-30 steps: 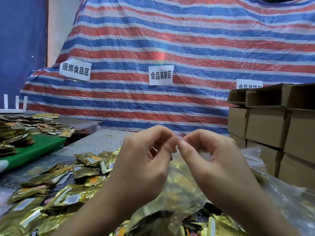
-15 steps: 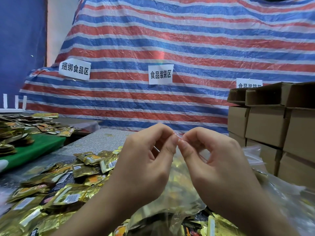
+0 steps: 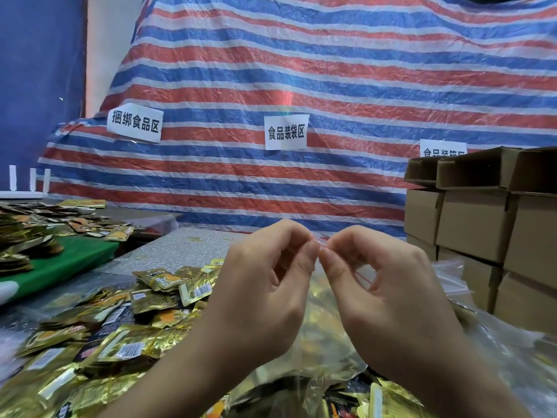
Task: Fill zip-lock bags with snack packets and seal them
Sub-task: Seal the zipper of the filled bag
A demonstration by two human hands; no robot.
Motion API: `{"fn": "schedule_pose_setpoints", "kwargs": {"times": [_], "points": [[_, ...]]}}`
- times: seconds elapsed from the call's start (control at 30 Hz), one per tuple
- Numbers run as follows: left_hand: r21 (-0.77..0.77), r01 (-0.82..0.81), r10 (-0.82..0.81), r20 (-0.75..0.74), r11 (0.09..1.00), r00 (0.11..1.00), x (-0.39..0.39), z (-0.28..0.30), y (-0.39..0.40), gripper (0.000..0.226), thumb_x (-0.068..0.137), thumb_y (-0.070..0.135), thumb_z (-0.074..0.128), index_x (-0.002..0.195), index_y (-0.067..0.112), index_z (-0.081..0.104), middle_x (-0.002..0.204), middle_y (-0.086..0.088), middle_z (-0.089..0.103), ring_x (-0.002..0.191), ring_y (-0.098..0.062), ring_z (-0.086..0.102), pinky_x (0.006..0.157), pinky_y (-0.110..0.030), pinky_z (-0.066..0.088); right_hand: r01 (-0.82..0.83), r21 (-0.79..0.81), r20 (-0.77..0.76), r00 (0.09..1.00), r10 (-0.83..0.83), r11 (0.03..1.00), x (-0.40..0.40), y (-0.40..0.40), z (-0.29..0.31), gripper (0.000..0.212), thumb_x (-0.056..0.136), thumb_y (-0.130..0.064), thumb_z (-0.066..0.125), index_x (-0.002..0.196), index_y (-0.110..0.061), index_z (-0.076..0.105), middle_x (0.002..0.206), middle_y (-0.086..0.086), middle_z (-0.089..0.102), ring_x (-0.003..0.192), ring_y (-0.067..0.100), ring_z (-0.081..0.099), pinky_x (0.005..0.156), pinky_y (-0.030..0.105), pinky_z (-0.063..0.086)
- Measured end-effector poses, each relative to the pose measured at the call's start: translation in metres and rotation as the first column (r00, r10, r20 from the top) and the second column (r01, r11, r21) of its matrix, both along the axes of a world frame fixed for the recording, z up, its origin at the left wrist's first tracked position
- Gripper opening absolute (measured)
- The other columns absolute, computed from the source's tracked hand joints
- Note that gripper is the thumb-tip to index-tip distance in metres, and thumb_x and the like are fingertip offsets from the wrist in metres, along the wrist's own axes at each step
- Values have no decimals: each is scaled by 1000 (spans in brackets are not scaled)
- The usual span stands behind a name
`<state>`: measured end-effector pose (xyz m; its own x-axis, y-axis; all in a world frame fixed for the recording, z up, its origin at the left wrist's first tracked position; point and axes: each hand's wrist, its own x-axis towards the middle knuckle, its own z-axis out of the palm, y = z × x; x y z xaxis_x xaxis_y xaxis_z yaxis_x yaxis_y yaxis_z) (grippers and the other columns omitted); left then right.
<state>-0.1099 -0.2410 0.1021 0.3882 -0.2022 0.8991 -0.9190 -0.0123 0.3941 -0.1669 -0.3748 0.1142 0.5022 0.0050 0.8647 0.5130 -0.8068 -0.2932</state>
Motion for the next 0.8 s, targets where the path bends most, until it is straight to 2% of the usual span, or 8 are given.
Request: {"fn": "schedule_pose_setpoints", "kwargs": {"times": [0.1,0.23,0.33,0.47,0.7,0.8], "points": [[-41,-51,52,24,998,998,1,-2,-1,15,93,23,57,80,20,63,65,2,59,60,-20,57,55,-40,45,-8,13,-7,1000,8,1000,2,-1,-1,20,92,-30,62,73,-24,64,69,-8,62,71,13,60,60,25,44],[-143,-89,85,-30,986,996,3,-3,0,22,96,18,61,73,21,63,64,-3,57,54,-15,51,47,-26,39,0,-3,-65,998,0,1000,5,-6,2,16,90,-31,64,75,-26,64,72,-11,63,74,10,59,66,25,45],[-202,-109,102,-44,973,994,5,-1,3,23,94,15,62,73,21,64,63,-1,57,52,-12,49,46,-22,37,20,-29,-69,997,-22,999,6,-10,3,17,90,-33,61,75,-27,61,70,-10,61,73,10,58,64,28,44],[-218,-141,140,-19,966,990,6,2,6,19,93,17,61,75,22,65,66,-2,59,56,-18,53,47,-28,40,68,-77,-94,993,-75,995,9,-15,2,19,93,-37,56,75,-30,56,69,-13,57,71,9,54,65,36,45],[-300,-210,217,-10,931,976,16,10,21,19,95,18,61,79,24,66,68,0,61,56,-17,53,47,-32,41,107,-111,-129,984,-121,988,11,-32,7,21,90,-41,53,74,-28,58,67,-10,59,69,9,54,61,40,48],[-312,-255,259,-28,915,965,23,12,28,15,95,20,60,81,22,67,66,1,61,57,-20,54,47,-37,42,119,-147,-160,977,-142,982,12,-37,8,20,91,-39,52,75,-29,58,68,-12,58,72,8,53,61,34,47]]}}
